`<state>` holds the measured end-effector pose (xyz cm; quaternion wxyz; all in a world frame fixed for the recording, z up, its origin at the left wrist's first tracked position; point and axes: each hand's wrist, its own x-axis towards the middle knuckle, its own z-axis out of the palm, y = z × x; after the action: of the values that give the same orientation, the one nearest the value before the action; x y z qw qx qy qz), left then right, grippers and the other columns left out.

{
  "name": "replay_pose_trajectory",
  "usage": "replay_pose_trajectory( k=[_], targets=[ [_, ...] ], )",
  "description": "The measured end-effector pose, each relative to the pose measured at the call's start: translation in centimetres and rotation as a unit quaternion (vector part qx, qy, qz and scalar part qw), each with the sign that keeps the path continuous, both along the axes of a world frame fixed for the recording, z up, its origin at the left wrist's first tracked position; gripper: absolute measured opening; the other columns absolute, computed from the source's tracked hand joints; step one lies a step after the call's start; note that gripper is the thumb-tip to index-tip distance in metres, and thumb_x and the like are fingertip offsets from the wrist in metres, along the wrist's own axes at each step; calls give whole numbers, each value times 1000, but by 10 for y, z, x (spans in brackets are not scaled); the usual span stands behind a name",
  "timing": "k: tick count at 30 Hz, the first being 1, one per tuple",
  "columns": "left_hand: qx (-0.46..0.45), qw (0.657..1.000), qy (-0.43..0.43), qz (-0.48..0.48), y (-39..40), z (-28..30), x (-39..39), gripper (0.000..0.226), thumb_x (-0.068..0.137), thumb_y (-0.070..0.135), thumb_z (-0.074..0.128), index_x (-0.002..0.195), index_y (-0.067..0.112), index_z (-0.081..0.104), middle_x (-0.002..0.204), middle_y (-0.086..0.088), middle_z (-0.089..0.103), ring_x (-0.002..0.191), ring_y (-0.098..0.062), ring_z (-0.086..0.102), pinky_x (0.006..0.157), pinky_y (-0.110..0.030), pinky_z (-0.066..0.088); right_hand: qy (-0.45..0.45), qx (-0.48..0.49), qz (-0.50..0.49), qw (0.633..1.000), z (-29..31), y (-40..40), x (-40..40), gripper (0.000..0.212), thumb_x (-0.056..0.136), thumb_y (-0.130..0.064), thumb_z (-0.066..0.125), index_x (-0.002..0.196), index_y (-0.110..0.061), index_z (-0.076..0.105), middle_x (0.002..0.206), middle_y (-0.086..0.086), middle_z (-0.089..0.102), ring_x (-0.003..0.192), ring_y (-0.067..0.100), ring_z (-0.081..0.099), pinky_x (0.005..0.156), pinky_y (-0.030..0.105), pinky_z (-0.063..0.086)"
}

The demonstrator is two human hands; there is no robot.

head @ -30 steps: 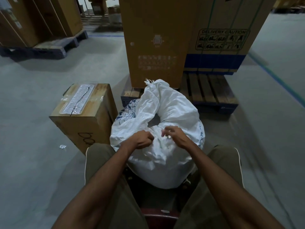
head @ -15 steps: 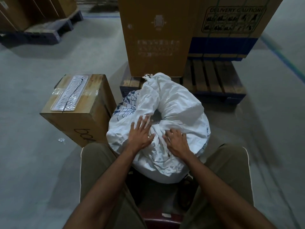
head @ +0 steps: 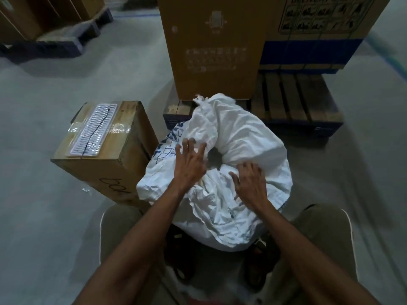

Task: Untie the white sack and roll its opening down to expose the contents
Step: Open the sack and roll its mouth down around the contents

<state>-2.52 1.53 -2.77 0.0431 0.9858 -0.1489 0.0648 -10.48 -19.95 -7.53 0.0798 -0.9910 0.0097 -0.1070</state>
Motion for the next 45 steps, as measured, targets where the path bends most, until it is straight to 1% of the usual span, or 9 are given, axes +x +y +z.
replay_pose_trajectory(
  k=[2,6,10,14,18,22,30,35,45],
  targets=[
    [-84,991,81,70,-9,-2,15,83,95,69,43,160,36,3,167,-16,-4,154,-44,-1,118,-59,-15,-59,-5,26,998,4,3,18,43,99,-38,60,136,-16,61,144,17,56,131,38,52,109,54,40],
    [-274,901,254,219,-8,10,43,111,86,64,66,160,29,-9,165,-19,27,147,-46,32,120,-65,15,-2,-43,27,999,26,-6,56,59,91,-30,69,147,-28,52,169,14,20,151,43,19,118,61,20],
    [-419,812,345,217,6,46,55,68,76,23,81,134,5,50,130,-14,61,104,-28,61,82,-35,48,64,-74,-1,995,42,-27,79,76,88,-36,71,156,-40,36,170,19,-11,153,52,-9,121,66,3],
    [-424,822,357,128,18,88,43,37,79,7,77,112,12,61,97,-1,63,87,-16,62,67,-27,50,119,11,-66,991,66,-43,91,102,80,-63,74,160,-44,14,162,28,-30,148,55,-23,120,66,-5],
    [-521,812,253,73,26,127,29,25,83,10,78,101,25,69,96,4,70,84,-12,65,71,-25,52,137,12,-48,989,98,-53,92,98,77,-65,75,156,-42,22,165,30,-7,151,54,-15,121,63,-4],
    [-608,776,133,96,34,167,22,21,78,11,77,99,8,74,82,4,72,70,-8,65,61,-22,52,64,159,-11,985,134,-49,75,55,80,-37,79,120,-35,42,125,12,51,127,40,49,109,54,37],
    [-373,923,31,93,84,210,21,51,71,47,84,117,30,69,111,3,69,94,-19,67,73,-28,55,-97,18,4,995,212,-73,39,42,83,8,66,110,-23,53,96,3,59,65,23,59,51,25,39],
    [-182,973,61,126,74,219,3,64,88,75,54,118,23,76,117,-1,75,99,-27,69,77,-32,47,-92,-21,-11,995,241,-68,20,80,79,3,68,146,-26,34,96,8,59,65,29,63,58,40,55],
    [-109,987,-57,101,99,238,-39,31,94,33,60,123,29,72,120,-8,74,104,-33,69,84,-38,53,-64,-116,-39,990,274,-72,-26,47,89,-6,67,131,-26,66,116,1,72,97,25,71,80,38,55]
  ],
)
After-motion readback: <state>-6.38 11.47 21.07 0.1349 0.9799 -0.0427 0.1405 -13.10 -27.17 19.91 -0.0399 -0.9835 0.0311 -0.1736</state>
